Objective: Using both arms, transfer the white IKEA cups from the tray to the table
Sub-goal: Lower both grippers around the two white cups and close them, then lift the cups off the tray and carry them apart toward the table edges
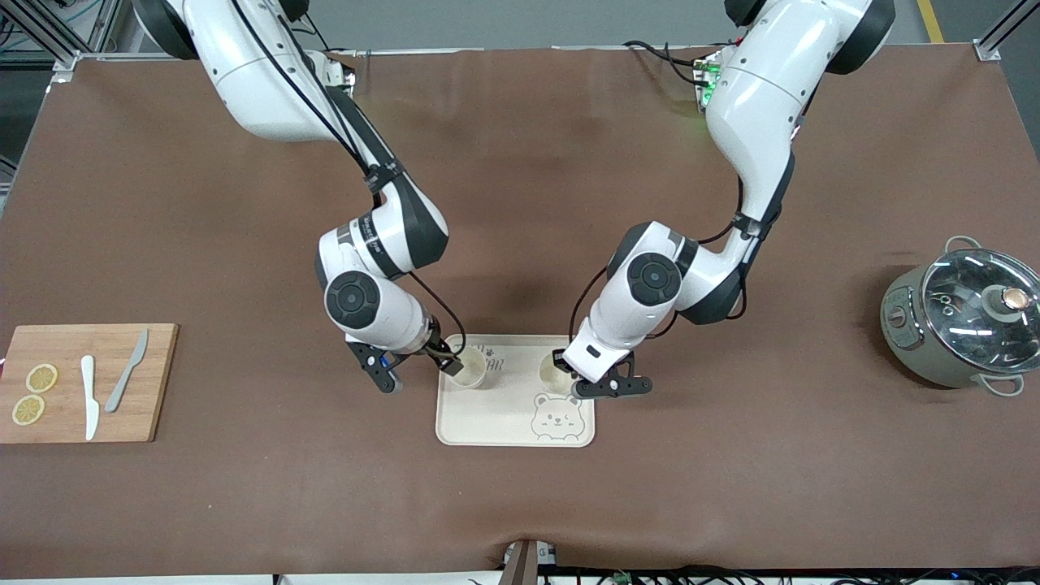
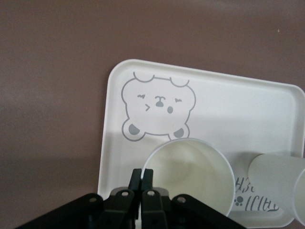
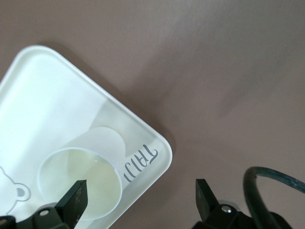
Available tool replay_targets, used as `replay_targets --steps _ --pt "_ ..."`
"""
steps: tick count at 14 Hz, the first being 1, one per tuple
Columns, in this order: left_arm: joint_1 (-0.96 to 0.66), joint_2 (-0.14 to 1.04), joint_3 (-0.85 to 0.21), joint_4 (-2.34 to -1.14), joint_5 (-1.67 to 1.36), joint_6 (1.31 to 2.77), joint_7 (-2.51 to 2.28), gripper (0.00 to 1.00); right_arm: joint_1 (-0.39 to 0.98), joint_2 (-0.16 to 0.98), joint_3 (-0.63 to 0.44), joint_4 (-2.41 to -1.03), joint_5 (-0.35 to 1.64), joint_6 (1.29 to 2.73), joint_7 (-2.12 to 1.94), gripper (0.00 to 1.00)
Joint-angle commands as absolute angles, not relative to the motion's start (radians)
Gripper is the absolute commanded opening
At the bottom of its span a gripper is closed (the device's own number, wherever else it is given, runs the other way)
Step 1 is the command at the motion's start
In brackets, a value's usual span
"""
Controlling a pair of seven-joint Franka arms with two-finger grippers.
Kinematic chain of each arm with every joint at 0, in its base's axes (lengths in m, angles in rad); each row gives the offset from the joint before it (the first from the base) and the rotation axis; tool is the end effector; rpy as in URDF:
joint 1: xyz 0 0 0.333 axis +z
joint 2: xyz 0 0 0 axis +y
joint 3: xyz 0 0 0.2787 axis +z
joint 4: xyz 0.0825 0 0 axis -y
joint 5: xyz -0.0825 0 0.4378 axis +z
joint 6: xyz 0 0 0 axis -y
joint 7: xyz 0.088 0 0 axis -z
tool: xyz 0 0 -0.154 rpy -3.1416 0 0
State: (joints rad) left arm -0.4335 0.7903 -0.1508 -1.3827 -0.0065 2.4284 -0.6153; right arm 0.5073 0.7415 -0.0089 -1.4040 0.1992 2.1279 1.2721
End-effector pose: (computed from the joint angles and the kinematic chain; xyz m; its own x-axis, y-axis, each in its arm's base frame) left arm 0.6672 -0.4207 0.1692 0.9834 0.1101 0.1445 0.0733 -0.9682 0.2394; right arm 0.6483 0.3726 0.1599 0.6315 -0.7586 -0.1607 -0.7707 -0.6368 -0.0225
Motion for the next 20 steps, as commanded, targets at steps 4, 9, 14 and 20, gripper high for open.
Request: replay_targets --steps 4,9,14,20 --pt "-0.388 0.741 -0.147 -1.376 -0.015 2.419 -0.604 0.0 0.535 0.773 -0.018 -1.382 0.215 2.238 1.295 0.52" --pt "-0.311 0.686 -0.153 -1.384 -0.015 2.416 -0.603 0.0 0.548 0.787 -0.018 -1.388 0.213 2.235 1.312 0.06" --pt "-0.23 0.626 -0.155 -1.486 -0.015 2.414 -0.597 0.0 0.548 0.775 -0.018 -1.382 0.213 2.227 1.302 0.0" --pt "-0.149 0.58 -0.153 -1.6 -0.012 2.411 -0.562 0.0 0.479 0.663 -0.017 -1.374 0.215 2.074 1.182 0.0"
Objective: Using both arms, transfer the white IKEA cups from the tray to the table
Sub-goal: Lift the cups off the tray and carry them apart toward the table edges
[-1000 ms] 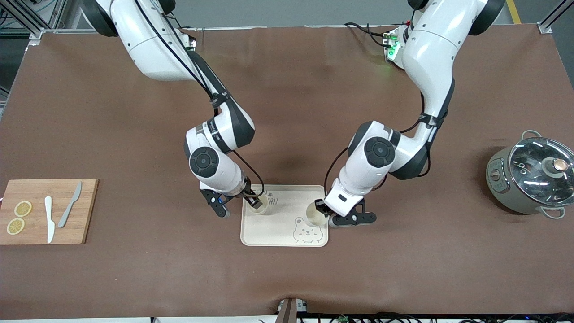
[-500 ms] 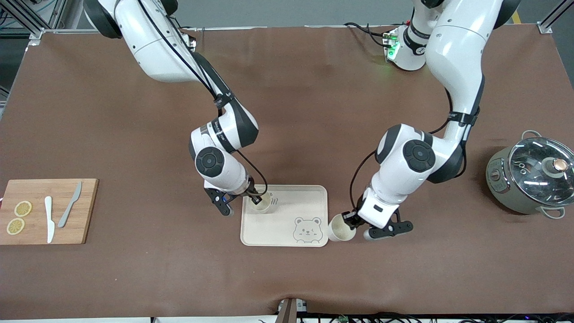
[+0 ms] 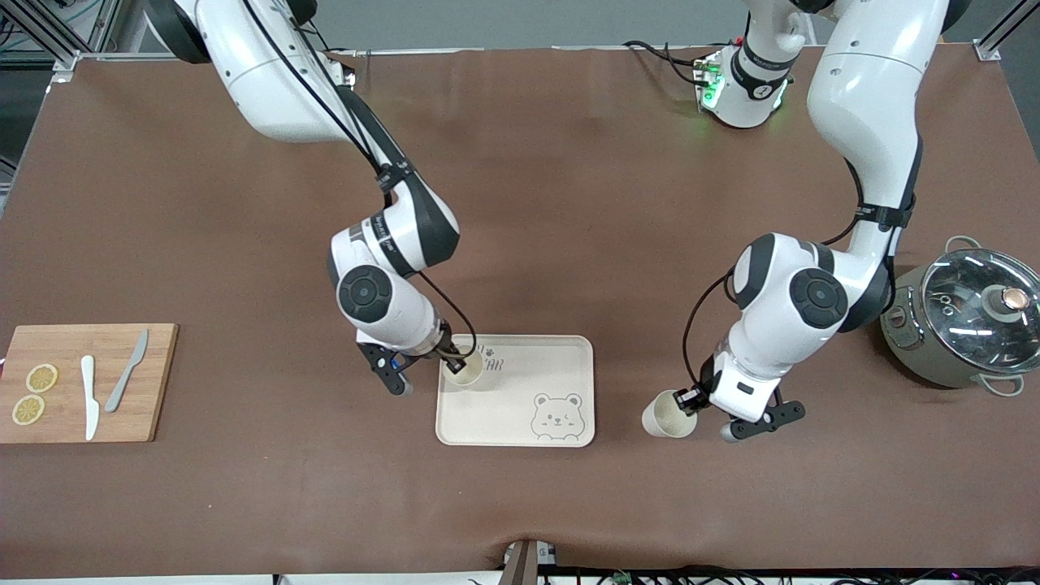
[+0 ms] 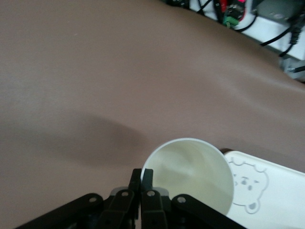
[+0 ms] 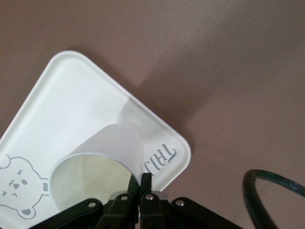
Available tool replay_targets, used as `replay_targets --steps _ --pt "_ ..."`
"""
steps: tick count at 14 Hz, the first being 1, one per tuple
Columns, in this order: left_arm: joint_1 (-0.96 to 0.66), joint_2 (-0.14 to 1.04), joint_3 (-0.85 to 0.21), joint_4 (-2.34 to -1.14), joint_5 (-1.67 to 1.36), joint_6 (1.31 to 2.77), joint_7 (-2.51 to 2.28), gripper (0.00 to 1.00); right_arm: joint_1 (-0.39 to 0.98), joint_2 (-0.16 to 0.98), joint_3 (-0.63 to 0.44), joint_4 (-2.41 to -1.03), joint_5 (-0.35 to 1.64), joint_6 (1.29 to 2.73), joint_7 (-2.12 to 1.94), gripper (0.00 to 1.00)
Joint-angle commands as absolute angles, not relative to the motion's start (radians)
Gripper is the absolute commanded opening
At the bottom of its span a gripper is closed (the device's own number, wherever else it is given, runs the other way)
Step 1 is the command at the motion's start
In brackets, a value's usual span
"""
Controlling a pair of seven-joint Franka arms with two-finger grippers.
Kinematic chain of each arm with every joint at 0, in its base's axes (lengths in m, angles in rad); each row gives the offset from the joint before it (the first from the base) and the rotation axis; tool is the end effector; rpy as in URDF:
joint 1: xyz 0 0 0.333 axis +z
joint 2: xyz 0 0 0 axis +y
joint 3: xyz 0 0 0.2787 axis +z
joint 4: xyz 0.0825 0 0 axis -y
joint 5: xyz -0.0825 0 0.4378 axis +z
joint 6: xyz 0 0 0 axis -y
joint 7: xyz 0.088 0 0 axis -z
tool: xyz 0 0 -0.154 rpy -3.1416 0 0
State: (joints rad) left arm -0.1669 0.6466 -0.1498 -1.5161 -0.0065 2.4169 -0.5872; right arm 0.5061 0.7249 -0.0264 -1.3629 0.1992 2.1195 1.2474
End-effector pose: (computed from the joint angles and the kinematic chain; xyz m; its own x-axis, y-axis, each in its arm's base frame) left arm 0.7331 -0.2282 0.2077 0.9324 0.3242 0.1597 0.2864 -0.9323 0.2207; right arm 0.6665 0.3688 0.1924 0.6483 -0.7486 -0.1390 -0.7605 -0.6452 -0.0726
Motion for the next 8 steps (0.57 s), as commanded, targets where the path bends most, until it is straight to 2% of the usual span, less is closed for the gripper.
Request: replay_targets --steps 1,5,8 --pt "-0.144 0.562 -0.147 -1.629 -0.012 2.411 -0.546 0.0 0.474 0.641 -0.017 -1.374 0.215 2.071 1.143 0.0" --pt "-0.049 0.493 -0.149 -1.739 -0.009 2.411 -0.393 0.0 0.382 0.568 -0.021 -1.387 0.212 1.906 0.953 0.0" --pt "0.018 0.492 -0.149 -1.784 -0.009 2.41 -0.325 0.0 0.26 0.56 -0.025 -1.434 0.204 1.87 0.745 0.0"
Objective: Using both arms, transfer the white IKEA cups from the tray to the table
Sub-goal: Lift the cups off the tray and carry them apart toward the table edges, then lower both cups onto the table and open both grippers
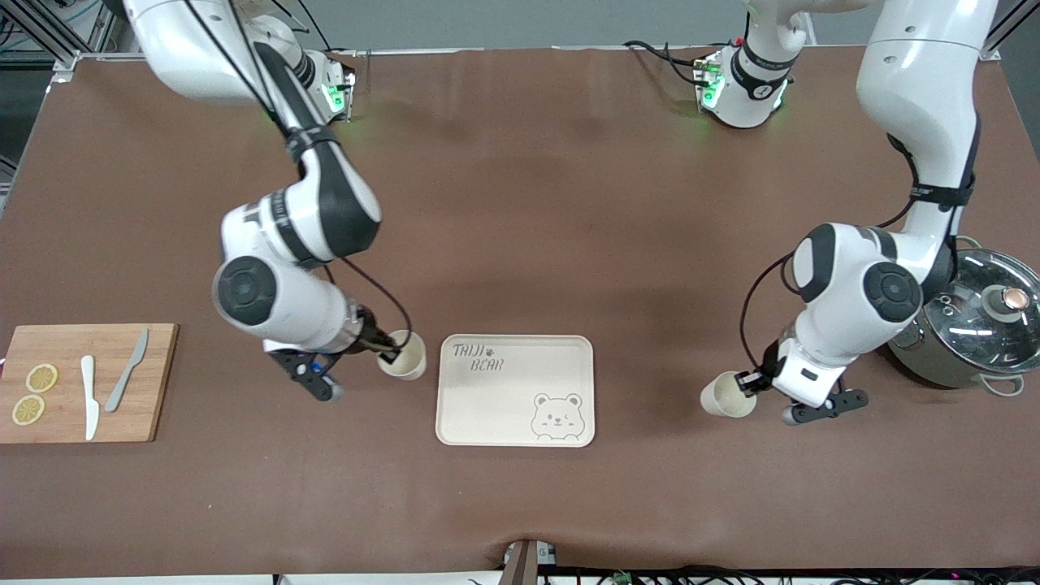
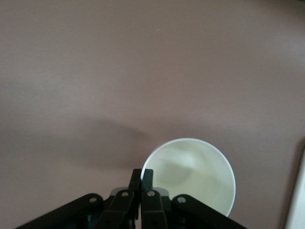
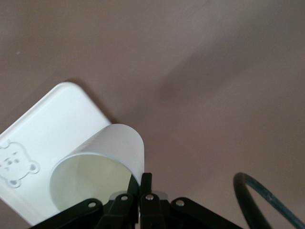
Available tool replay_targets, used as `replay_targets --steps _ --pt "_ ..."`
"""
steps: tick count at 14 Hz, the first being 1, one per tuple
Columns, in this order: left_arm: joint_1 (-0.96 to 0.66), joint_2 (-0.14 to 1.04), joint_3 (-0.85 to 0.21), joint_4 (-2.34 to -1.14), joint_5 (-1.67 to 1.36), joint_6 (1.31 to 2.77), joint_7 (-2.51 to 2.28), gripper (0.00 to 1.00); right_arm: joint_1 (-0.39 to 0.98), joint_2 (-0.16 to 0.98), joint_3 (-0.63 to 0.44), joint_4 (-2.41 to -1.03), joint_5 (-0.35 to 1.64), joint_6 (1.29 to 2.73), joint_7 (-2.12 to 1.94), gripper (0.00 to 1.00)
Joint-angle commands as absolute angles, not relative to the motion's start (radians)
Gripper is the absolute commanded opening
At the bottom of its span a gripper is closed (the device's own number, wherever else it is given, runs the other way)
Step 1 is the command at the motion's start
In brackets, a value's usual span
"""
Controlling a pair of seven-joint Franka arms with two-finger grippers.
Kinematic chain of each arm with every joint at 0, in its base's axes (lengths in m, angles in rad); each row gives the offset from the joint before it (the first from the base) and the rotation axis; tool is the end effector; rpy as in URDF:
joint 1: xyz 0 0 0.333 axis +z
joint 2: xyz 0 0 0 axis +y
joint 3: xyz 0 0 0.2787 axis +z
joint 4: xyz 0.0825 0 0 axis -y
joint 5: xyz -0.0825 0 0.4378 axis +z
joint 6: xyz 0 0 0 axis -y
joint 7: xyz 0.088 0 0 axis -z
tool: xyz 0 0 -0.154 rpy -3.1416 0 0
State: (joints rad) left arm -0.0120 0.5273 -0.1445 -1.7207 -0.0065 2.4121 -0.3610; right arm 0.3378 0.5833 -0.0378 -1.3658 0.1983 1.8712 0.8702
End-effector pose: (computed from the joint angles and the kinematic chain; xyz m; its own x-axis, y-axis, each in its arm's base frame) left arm 0.7089 -0.1086 0.1884 0.9625 0.2387 0.1289 0.2220 -0.9661 0.1315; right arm 0.6952 0.2436 0.2767 0.7970 -0.5775 -0.1770 -0.5924 -0.8045 -0.0424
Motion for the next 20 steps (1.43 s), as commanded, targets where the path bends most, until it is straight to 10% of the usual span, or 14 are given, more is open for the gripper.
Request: replay_targets --steps 1,17,19,20 --pt "0.024 0.497 -0.146 -1.795 -0.008 2.41 -0.324 0.0 0.217 0.552 -0.026 -1.459 0.201 1.873 0.664 0.0" --pt "0.066 0.528 -0.144 -1.83 0.044 2.41 -0.328 0.03 -0.117 0.479 -0.034 -1.836 0.123 2.106 0.017 0.0" --pt "0.08 0.531 -0.144 -1.825 0.046 2.41 -0.328 0.45 -0.127 0.486 -0.041 -1.844 0.115 2.118 0.011 0.0" --pt "0.077 0.528 -0.144 -1.824 0.046 2.41 -0.328 0.97 -0.136 0.488 -0.051 -1.844 0.115 2.118 -0.014 0.0"
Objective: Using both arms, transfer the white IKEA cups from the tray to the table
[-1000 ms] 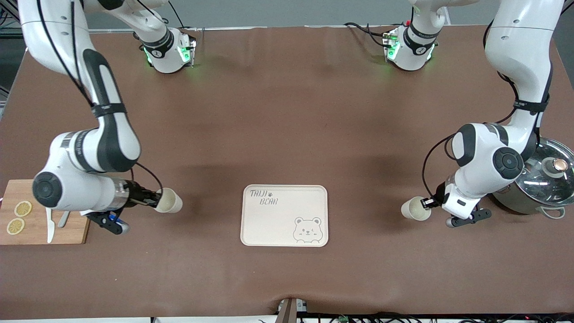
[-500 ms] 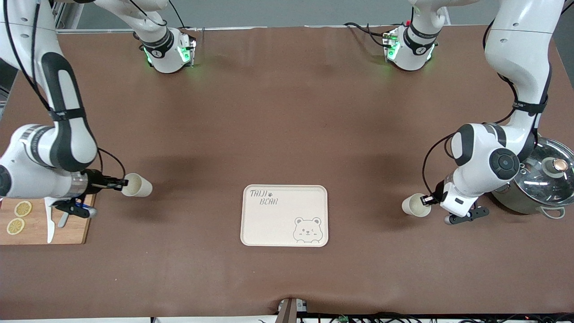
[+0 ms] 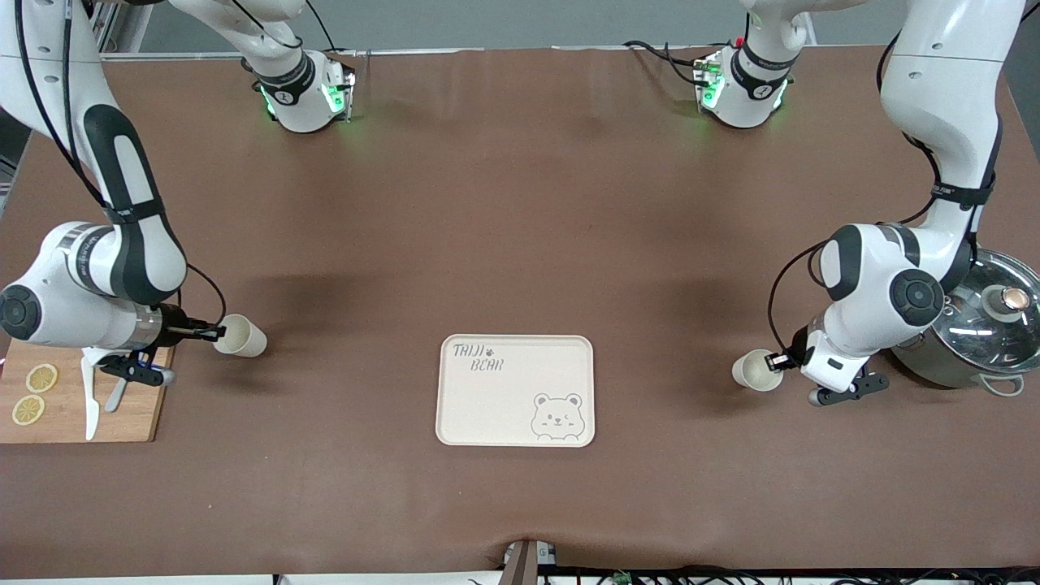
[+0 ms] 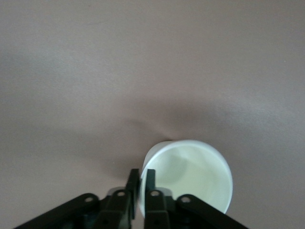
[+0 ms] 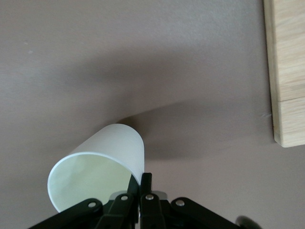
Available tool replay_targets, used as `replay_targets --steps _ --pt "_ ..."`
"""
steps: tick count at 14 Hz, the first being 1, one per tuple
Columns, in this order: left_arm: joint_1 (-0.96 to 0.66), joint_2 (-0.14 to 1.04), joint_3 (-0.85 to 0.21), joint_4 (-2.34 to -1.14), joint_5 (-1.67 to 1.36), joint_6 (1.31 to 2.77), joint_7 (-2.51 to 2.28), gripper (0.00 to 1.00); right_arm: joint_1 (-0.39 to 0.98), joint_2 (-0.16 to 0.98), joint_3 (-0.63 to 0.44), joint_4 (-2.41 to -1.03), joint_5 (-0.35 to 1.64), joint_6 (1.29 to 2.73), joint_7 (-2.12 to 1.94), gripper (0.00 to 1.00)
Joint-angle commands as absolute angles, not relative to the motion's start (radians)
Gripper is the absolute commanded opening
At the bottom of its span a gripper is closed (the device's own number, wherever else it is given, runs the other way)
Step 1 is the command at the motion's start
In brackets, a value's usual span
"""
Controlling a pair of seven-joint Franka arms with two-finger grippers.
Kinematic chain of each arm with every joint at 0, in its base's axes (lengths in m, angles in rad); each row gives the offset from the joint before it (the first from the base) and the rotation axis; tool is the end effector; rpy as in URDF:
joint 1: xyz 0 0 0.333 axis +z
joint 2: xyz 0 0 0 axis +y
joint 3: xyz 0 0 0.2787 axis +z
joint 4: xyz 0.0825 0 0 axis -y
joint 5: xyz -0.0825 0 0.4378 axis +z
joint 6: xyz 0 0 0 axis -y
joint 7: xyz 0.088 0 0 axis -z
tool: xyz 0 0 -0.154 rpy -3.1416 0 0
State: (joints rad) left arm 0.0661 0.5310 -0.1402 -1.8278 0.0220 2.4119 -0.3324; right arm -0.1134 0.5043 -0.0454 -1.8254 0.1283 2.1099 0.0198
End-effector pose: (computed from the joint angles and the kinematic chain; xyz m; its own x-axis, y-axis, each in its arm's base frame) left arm 0.6747 -0.0505 0.1336 0.9645 0.2615 0.0371 0.2585 -0.9634 0.0712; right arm 0.6278 -0.0902 0.1269 0.9461 -0.2373 -0.2205 -0.2573 -0.9640 -0.0667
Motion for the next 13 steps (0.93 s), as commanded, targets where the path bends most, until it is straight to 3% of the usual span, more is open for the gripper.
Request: replay_targets --steps 1,4,5,6,8,11,13 --pt "0.077 0.523 -0.146 -1.819 0.046 2.41 -0.33 1.0 -0.144 0.491 -0.052 -1.845 0.115 2.12 -0.037 0.0" --pt "0.075 0.497 -0.15 -1.787 0.046 2.384 -0.33 1.0 -0.16 0.508 -0.052 -1.844 0.117 2.12 -0.04 0.02" --pt "0.074 0.497 -0.152 -1.743 0.046 2.335 -0.33 1.0 -0.156 0.508 -0.051 -1.835 0.12 2.115 -0.025 0.58" --pt "0.074 0.497 -0.152 -1.694 0.046 2.269 -0.33 1.0 -0.15 0.505 -0.052 -1.824 0.132 2.111 0.004 1.0" --pt "0.075 0.492 -0.153 -1.61 0.048 2.157 -0.328 1.0 -0.14 0.497 -0.048 -1.801 0.13 2.103 0.028 1.0" --pt "0.078 0.445 -0.153 -1.574 0.048 2.071 -0.328 1.0 -0.126 0.479 -0.045 -1.718 0.132 2.112 0.029 1.0" --pt "0.08 0.384 -0.155 -1.575 0.046 2.013 -0.275 1.0 -0.124 0.466 -0.034 -1.587 0.123 2.051 0.02 1.0"
